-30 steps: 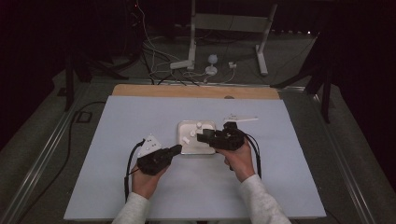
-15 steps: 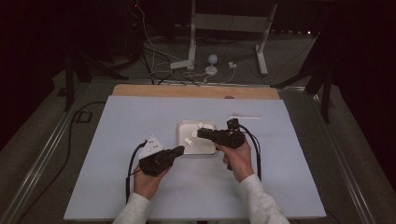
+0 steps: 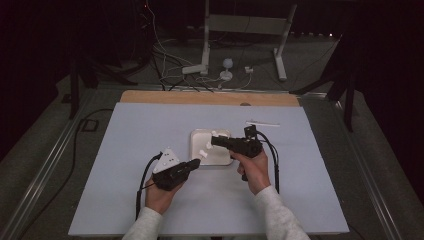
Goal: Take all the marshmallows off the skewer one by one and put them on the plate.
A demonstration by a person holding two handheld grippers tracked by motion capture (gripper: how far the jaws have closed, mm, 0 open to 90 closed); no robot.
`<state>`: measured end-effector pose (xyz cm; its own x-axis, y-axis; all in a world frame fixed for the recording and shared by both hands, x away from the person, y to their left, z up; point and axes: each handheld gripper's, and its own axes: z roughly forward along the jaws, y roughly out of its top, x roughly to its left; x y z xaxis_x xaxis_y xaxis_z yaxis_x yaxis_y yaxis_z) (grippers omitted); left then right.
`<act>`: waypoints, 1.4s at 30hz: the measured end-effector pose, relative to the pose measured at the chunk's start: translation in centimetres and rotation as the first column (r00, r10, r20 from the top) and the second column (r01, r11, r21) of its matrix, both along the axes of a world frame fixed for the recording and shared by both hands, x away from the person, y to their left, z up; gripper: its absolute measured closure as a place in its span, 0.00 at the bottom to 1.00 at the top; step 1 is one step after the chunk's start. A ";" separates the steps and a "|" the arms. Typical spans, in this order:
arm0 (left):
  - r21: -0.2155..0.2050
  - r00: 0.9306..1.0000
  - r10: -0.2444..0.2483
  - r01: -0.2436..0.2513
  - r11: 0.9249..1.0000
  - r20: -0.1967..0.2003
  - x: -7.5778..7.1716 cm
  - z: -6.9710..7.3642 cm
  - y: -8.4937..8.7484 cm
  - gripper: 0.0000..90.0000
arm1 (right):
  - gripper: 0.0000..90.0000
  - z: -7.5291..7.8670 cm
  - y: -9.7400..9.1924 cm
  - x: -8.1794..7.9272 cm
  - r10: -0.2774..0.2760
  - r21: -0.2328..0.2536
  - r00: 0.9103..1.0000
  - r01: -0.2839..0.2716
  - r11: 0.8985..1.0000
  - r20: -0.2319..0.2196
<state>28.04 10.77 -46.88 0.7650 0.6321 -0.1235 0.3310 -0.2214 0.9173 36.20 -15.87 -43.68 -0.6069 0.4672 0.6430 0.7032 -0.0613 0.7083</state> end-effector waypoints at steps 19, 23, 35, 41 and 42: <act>0.051 0.995 0.008 -0.013 0.999 0.097 -0.4 0.0 0.1 1.00 | 0.87 1.8 -0.2 -0.3 -0.032 -0.020 0.998 0.033 0.999 0.057; 0.063 0.995 0.015 -0.022 0.998 0.102 -0.4 0.0 0.7 1.00 | 0.89 2.5 -0.6 -0.2 -0.078 0.020 0.994 0.077 0.997 0.076; 0.039 0.994 0.099 -0.101 0.994 0.056 0.1 -0.1 2.3 1.00 | 0.88 5.4 -3.1 -0.2 -0.108 -0.116 0.973 0.134 0.984 0.205; 0.030 0.991 0.132 -0.133 0.991 0.036 0.3 0.0 2.6 1.00 | 0.87 2.2 -1.0 0.7 -0.074 -0.288 0.982 0.123 0.950 0.174; 0.032 0.991 0.132 -0.133 0.991 0.034 0.3 0.0 2.6 1.00 | 0.86 1.5 -0.7 1.0 -0.071 -0.306 0.985 0.117 0.945 0.159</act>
<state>28.33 13.35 -46.91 0.6773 0.7317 -0.0773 0.3303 -0.2085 0.9206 37.21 -16.60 -42.15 -0.6258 0.6899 0.3640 0.5939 0.1190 0.7957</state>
